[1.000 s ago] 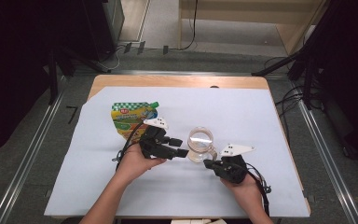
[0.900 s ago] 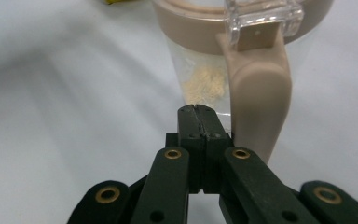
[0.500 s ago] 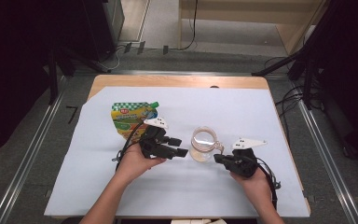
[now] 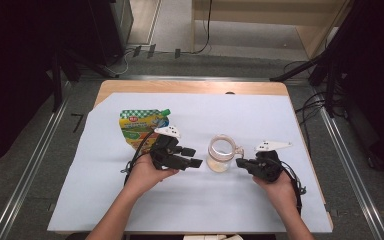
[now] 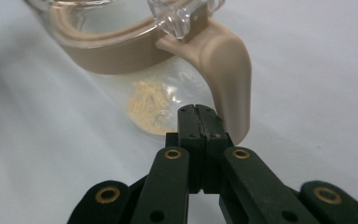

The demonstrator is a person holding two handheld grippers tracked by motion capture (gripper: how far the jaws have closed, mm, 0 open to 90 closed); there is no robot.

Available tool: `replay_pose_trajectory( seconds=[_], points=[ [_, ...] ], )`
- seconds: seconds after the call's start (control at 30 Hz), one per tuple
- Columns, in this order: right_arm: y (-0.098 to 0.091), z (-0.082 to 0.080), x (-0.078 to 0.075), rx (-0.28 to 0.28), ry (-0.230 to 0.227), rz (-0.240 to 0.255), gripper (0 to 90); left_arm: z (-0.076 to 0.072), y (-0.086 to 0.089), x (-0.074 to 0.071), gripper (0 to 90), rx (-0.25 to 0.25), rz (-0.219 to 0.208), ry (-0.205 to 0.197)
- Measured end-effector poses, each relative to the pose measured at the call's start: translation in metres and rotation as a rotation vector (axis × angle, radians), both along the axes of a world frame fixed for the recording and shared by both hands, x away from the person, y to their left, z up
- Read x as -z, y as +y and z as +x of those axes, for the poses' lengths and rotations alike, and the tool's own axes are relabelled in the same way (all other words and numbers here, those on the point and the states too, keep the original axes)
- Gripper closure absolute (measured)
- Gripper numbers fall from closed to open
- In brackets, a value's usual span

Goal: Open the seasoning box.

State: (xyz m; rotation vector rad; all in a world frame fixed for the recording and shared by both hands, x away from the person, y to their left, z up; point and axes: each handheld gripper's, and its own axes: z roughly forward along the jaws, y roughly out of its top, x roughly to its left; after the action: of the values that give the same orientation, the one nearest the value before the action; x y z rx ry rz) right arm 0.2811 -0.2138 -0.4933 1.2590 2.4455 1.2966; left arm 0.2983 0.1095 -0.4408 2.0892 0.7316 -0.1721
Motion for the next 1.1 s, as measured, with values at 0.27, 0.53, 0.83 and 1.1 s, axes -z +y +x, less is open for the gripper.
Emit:
replay_pose_trajectory(
  seconds=[0.27,0.53,0.83,1.1],
  points=[
    [-0.008,0.012,-0.001,-0.01,-0.001,-0.01,90.0,-0.001,-0.005,0.0,48.7,-0.01,0.01,-0.025],
    [-0.015,0.029,0.003,-0.014,0.017,-0.007,90.0,0.003,-0.012,0.004,43.5,-0.018,0.035,-0.052],
    [-0.038,0.026,-0.005,0.084,0.002,0.011,90.0,0.007,-0.017,0.002,40.2,-0.002,-0.004,-0.045],
    [-0.026,0.032,0.003,0.098,-0.012,-0.003,90.0,0.011,-0.024,0.005,37.5,0.037,0.001,-0.011]
  ],
)
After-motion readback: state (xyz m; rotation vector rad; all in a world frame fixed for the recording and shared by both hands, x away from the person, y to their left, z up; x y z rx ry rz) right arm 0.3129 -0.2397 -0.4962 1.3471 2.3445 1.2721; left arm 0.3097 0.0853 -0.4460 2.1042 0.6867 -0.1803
